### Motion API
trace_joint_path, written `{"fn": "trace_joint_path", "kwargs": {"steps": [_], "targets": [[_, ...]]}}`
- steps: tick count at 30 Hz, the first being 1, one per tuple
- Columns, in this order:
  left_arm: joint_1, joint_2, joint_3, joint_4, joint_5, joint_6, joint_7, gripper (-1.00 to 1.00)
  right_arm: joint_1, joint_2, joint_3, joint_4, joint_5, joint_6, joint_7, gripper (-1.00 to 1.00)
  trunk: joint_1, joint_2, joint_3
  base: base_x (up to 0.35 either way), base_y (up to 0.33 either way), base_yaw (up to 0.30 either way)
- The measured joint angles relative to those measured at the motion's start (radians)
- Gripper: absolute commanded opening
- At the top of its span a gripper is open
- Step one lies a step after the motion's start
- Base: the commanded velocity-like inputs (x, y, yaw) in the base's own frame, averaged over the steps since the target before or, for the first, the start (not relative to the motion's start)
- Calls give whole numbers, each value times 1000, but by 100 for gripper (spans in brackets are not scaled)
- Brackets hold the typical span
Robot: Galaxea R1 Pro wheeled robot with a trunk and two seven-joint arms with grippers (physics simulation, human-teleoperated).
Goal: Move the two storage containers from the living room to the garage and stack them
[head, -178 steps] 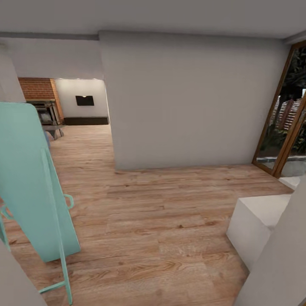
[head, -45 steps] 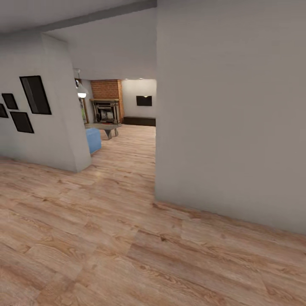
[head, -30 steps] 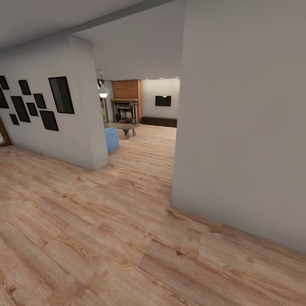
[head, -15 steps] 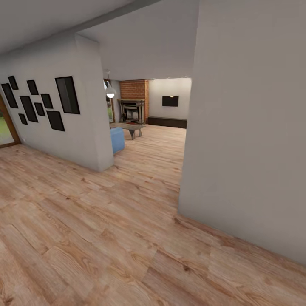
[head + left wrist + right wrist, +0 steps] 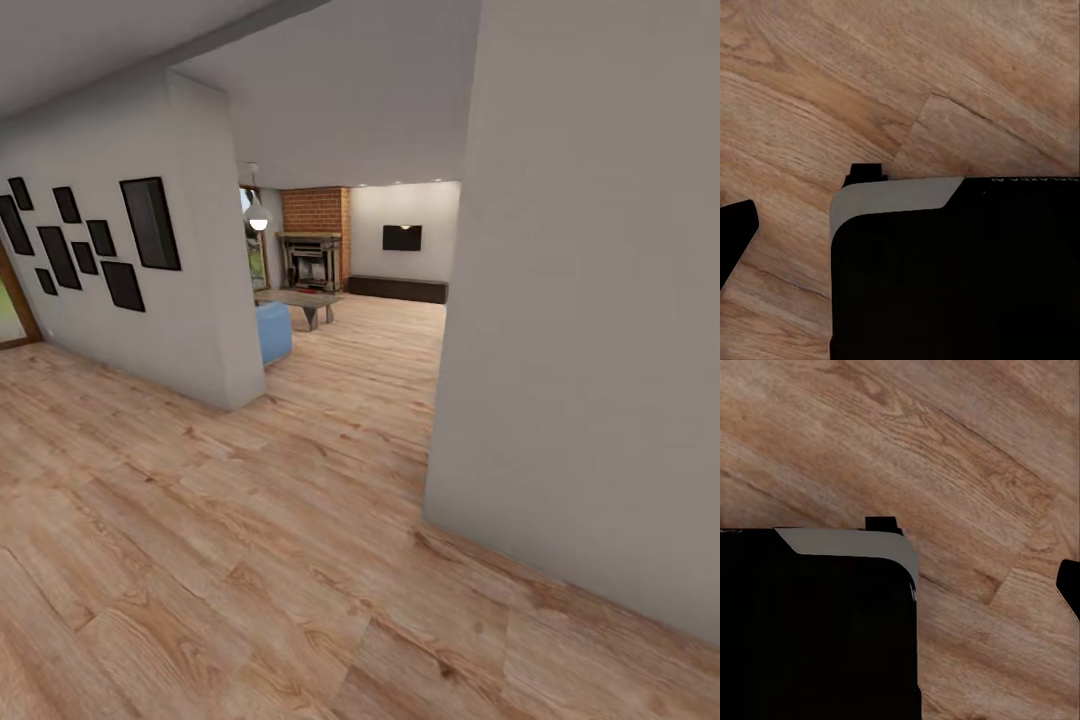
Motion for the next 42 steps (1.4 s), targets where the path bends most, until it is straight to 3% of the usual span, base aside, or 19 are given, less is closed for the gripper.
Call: {"fn": "trace_joint_path", "kwargs": {"steps": [13, 42], "targets": [[0, 0, 0, 0, 0, 0, 0, 100, 0, 0, -1, 0, 0, 0, 0, 100, 0, 0, 0, 321, 0, 192], [0, 1, 0, 0, 1, -1, 0, 100, 0, 0, -2, 0, -1, 0, 0, 100, 0, 0, 0, 320, 0, 4]]}}
